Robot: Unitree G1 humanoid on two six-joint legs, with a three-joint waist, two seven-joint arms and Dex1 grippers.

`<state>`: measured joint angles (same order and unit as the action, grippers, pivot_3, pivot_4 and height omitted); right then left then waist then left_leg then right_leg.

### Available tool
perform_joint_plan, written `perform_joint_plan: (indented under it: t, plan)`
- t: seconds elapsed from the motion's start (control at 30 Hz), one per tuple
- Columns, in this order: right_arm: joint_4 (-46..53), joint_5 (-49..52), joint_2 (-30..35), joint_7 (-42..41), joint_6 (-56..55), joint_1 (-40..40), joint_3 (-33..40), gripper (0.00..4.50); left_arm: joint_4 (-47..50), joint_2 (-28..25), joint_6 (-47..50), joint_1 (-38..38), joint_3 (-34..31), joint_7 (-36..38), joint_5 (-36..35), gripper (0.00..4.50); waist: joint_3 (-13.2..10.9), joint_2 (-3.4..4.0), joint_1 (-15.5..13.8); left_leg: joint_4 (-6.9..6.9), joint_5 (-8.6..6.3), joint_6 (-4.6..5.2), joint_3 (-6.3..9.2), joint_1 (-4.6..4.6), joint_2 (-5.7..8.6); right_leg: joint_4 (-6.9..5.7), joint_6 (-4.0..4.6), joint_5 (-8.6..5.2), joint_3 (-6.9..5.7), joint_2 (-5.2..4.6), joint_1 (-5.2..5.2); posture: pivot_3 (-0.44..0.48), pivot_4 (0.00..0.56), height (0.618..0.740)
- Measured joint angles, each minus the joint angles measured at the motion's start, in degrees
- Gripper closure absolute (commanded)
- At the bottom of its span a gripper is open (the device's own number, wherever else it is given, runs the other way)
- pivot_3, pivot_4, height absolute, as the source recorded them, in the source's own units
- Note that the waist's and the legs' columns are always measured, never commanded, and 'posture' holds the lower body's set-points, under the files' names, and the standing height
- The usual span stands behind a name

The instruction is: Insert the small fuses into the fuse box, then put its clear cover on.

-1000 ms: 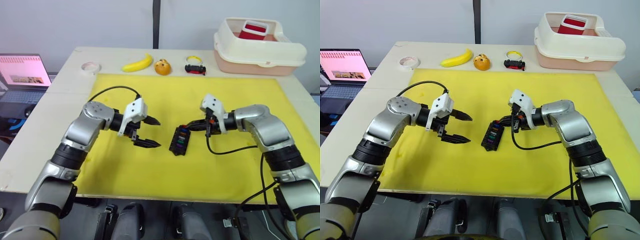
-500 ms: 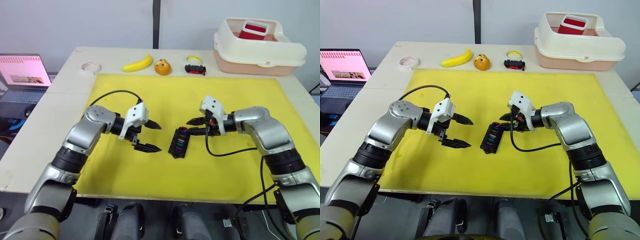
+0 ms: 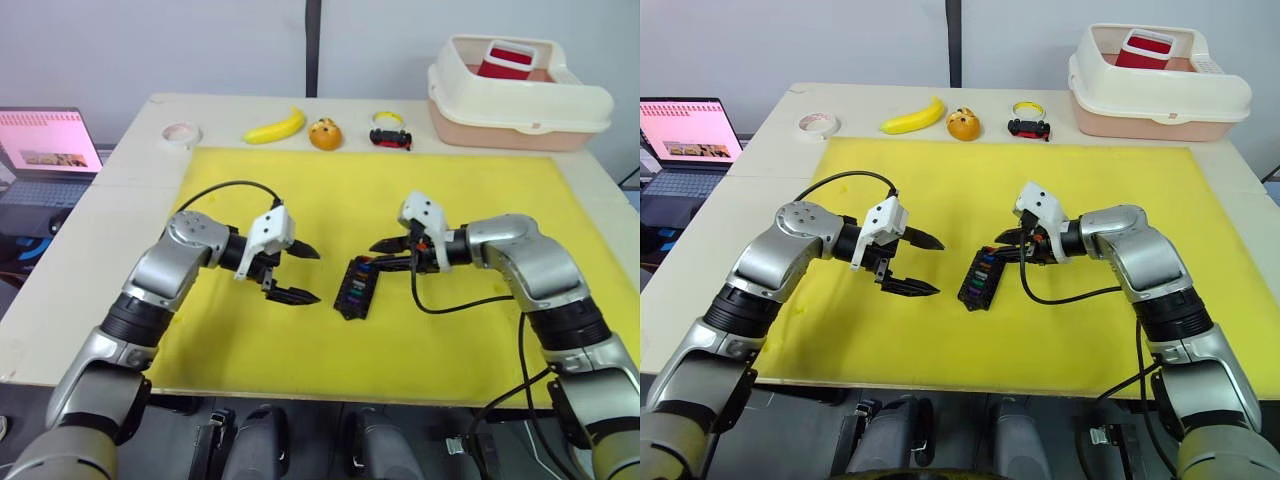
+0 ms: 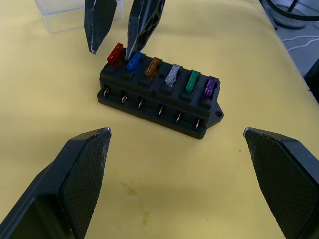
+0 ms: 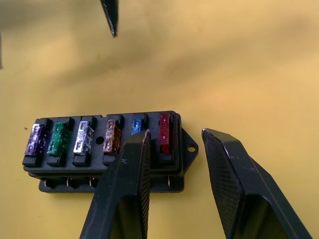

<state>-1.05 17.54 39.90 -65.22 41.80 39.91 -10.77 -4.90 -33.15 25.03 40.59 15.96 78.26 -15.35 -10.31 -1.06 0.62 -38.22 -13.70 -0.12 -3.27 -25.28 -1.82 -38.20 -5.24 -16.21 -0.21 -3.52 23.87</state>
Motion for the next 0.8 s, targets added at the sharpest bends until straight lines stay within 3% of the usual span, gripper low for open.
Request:
perform_joint_plan:
  t: [0.27,0.37,0.43,0.8]
  plan:
    - [1.1,2.1,0.3,-0.1,0.3,1.3,2.0,2.74,-0.7,-0.2,-0.7,0.0,0.0,0.1,0.1,0.0,0.0,0.0,0.0,0.0,0.0,0.0,0.0,-0.01,0.0,0.0,0.0,0.0,0.0,-0.01,0.0,0.0,0.15,0.74]
    - [1.1,2.5,0.2,-0.1,0.2,0.9,2.1,3.57,-0.7,-0.2,-0.7,0.0,0.0,0.1,0.1,0.0,0.0,0.0,0.0,0.0,0.0,0.0,0.0,-0.01,0.0,0.0,0.0,0.0,0.0,-0.01,0.0,0.0,0.15,0.74]
    - [1.0,2.5,0.0,0.1,-0.1,0.6,2.1,4.46,-0.7,-0.2,-0.7,0.0,0.0,0.1,0.1,0.0,0.0,0.0,0.0,0.0,0.0,0.0,0.0,-0.01,0.0,0.0,0.0,0.0,0.0,-0.01,0.0,0.0,0.15,0.74]
    - [-0.8,2.1,-2.2,1.5,-1.6,0.2,1.7,4.46,-0.6,-0.3,-0.6,0.0,0.0,-0.2,0.0,0.0,0.0,0.0,0.0,0.0,0.0,0.0,0.0,-0.01,0.0,0.0,0.0,0.0,0.0,-0.01,0.0,0.0,0.15,0.74]
